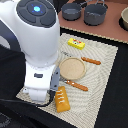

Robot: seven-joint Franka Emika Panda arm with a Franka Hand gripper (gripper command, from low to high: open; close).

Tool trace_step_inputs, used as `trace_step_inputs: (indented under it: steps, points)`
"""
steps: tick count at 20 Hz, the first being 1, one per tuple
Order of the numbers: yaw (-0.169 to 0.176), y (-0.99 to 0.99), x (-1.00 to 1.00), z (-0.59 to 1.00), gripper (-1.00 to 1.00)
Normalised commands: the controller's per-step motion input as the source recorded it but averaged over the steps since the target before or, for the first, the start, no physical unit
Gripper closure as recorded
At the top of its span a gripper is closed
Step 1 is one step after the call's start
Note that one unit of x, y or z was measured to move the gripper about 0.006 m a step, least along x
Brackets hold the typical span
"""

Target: Interact with the objects in diverse but meaningful ways.

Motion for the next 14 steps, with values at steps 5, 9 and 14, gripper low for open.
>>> trace_step_inputs:
  steps: [5,9,14]
  points:
    - [0.090,0.00,-0.74,-0.21,-1.00]
    - [0.065,-0.03,-0.89,0.05,-1.00]
    - [0.073,-0.04,-0.86,0.00,-1.00]
